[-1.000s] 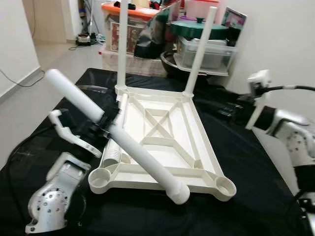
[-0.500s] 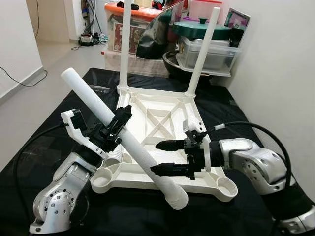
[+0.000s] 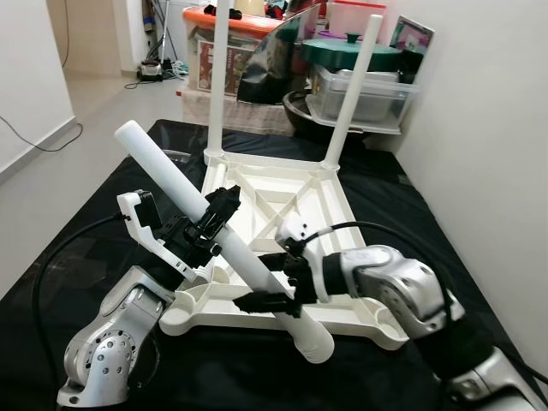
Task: Building children table
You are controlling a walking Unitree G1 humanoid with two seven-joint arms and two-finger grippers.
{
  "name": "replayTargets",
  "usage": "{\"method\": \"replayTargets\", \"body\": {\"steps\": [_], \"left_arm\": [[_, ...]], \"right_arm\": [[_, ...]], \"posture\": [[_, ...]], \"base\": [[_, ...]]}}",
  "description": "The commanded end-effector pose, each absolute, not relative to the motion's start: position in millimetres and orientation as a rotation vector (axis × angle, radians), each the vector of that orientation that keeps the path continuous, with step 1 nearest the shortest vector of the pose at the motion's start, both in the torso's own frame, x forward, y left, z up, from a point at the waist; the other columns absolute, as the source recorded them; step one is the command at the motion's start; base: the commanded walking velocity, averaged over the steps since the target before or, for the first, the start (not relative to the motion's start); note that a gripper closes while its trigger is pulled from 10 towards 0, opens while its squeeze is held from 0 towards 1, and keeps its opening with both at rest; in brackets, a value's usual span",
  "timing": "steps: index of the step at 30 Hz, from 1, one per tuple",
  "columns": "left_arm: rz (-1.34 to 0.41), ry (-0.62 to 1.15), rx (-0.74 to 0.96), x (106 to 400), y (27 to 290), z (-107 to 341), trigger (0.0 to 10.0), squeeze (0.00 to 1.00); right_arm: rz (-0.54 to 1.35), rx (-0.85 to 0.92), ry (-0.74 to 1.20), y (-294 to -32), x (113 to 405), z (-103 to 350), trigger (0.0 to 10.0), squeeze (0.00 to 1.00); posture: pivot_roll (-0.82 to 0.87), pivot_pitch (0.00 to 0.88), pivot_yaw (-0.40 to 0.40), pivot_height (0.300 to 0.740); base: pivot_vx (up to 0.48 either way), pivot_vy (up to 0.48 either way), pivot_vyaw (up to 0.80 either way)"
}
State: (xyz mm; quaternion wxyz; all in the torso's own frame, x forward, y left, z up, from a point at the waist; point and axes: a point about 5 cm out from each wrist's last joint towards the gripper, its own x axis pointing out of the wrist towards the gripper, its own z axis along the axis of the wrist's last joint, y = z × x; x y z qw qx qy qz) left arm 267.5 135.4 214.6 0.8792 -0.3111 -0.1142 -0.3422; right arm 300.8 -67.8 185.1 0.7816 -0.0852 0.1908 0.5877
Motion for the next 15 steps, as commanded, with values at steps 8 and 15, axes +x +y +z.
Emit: {"method": "replayTargets", "body": {"steps": [8, 15], "left_arm": [[-0.708, -0.229, -0.625, 269.1, 132.2, 210.8, 0.0, 0.0], [-0.709, -0.228, -0.626, 269.9, 131.9, 209.8, 0.0, 0.0]], "right_arm": [[1.249, -0.208, 0.449, -55.2, 296.1, 171.1, 0.0, 0.0], [1.234, -0.186, 0.446, -56.6, 294.8, 169.4, 0.0, 0.0]], "posture": [[0.08, 0.0, -0.139, 0.74], [0.08, 0.0, -0.134, 0.74]], "base": [[0.0, 0.0, 0.0], [0.0, 0.0, 0.0]]}}
